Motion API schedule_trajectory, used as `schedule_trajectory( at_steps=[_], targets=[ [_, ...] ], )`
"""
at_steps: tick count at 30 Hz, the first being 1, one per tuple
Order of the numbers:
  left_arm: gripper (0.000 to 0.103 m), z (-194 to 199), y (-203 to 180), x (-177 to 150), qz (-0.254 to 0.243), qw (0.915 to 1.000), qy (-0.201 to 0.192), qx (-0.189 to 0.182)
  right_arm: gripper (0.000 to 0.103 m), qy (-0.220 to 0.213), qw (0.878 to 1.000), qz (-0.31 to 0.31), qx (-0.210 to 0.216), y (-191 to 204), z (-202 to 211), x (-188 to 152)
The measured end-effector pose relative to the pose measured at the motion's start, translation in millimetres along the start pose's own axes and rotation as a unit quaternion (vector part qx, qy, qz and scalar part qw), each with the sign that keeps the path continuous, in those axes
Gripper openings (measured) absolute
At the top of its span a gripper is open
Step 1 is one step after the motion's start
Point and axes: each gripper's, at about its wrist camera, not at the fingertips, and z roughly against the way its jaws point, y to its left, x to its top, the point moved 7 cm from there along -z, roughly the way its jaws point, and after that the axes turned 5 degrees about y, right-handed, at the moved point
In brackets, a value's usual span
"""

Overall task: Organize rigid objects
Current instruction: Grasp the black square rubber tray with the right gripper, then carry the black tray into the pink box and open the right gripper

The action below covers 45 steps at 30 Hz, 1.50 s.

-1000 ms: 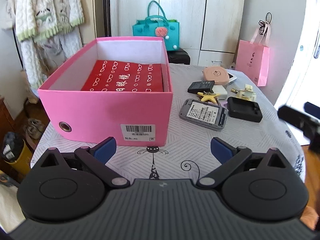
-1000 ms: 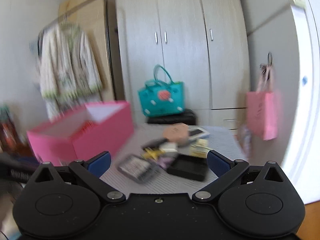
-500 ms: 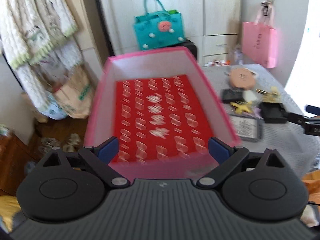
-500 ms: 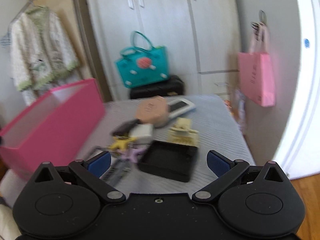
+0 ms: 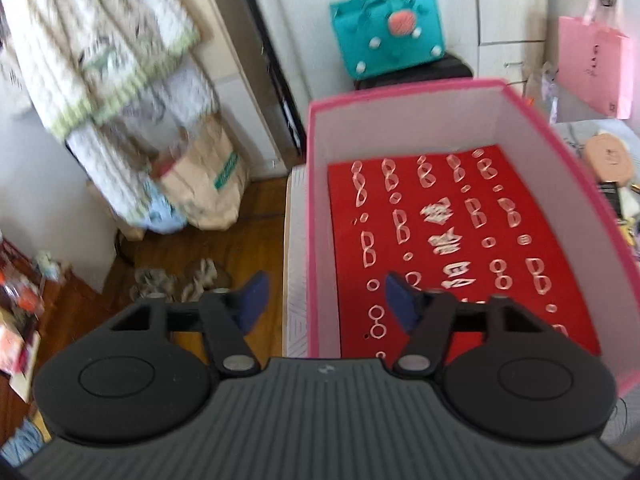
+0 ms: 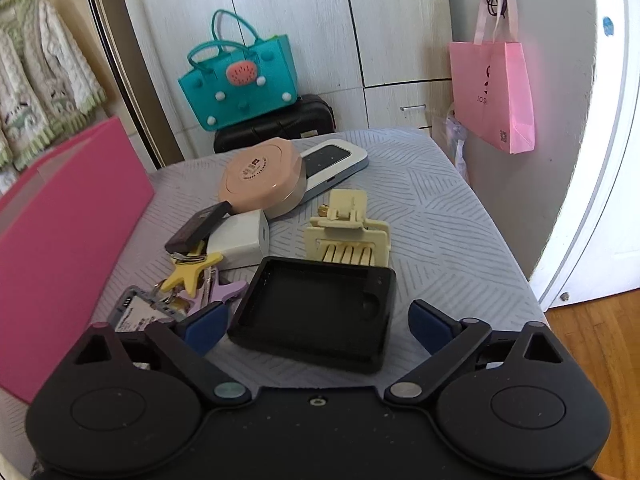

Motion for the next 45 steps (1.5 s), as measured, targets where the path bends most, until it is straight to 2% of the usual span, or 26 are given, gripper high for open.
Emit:
schedule_trajectory(
  at_steps=[2, 4, 7, 10, 15, 17, 19, 24, 26, 30, 33, 37, 42, 45],
  targets=[
    [0.051, -10.7, 5.1, 2.7, 0.003, 1.0000, 0.002, 0.000, 0.097, 0.005, 1.000, 0.004, -0.006, 2.7, -6.2, 3.5],
    [0.017, -18.0, 10.1, 5.4, -0.003, 1.0000, 0.000, 0.006, 0.097, 0.014, 1.000, 0.003, -0.003, 4.3, -12.2, 4.7],
    [0.015, -22.6, 14.6, 4.7, 0.004, 0.9998, 0.004, -0.020, 0.097, 0.014, 1.000, 0.020, 0.012, 0.9, -10.4, 3.0],
    [0.015, -28.5, 12.6, 3.4, 0.002, 0.9997, 0.003, -0.025, 0.097, 0.030, 0.999, 0.025, 0.022, -6.2, -7.5, 3.2],
    [0.015, -48.6, 12.0, 6.2, 0.017, 0.9991, 0.024, -0.031, 0.098, 0.035, 0.999, 0.033, -0.010, -2.2, -10.1, 4.5],
    [0.012, -46.0, 13.3, 8.5, 0.025, 0.9988, 0.012, -0.039, 0.099, 0.035, 0.998, 0.038, -0.032, 1.5, -15.3, 2.8],
    [0.008, -42.5, 11.3, 9.4, 0.011, 0.9993, -0.002, -0.036, 0.101, 0.027, 0.997, 0.054, -0.057, 7.8, -18.2, 1.7],
    [0.007, -42.4, 4.2, 10.5, -0.013, 0.9997, -0.007, -0.022, 0.096, 0.013, 0.998, 0.034, -0.056, 1.0, -17.3, 4.1],
    [0.007, -42.6, 4.5, 11.1, -0.013, 0.9997, -0.006, -0.022, 0.096, 0.009, 0.999, 0.020, -0.036, -4.7, -14.0, 4.7],
    [0.007, -42.1, 1.5, 10.0, -0.023, 0.9996, -0.013, -0.013, 0.096, 0.021, 0.999, 0.005, 0.041, -9.0, -5.7, 8.6],
    [0.007, -40.7, -1.3, 8.9, -0.025, 0.9996, -0.014, -0.008, 0.096, 0.005, 0.999, 0.020, 0.048, -6.1, 6.0, 15.0],
    [0.007, -39.9, -10.1, 12.3, -0.034, 0.9993, -0.016, -0.002, 0.096, -0.024, 0.996, 0.032, 0.084, 4.8, 28.2, 28.8],
    [0.007, -36.4, -25.1, 13.9, -0.039, 0.9989, -0.025, -0.010, 0.096, -0.045, 0.985, 0.047, 0.159, 35.9, 55.6, 52.5],
    [0.007, -34.2, -28.8, 13.3, -0.032, 0.9988, -0.034, -0.011, 0.096, -0.042, 0.975, 0.063, 0.209, 64.5, 65.3, 73.4]
  ],
)
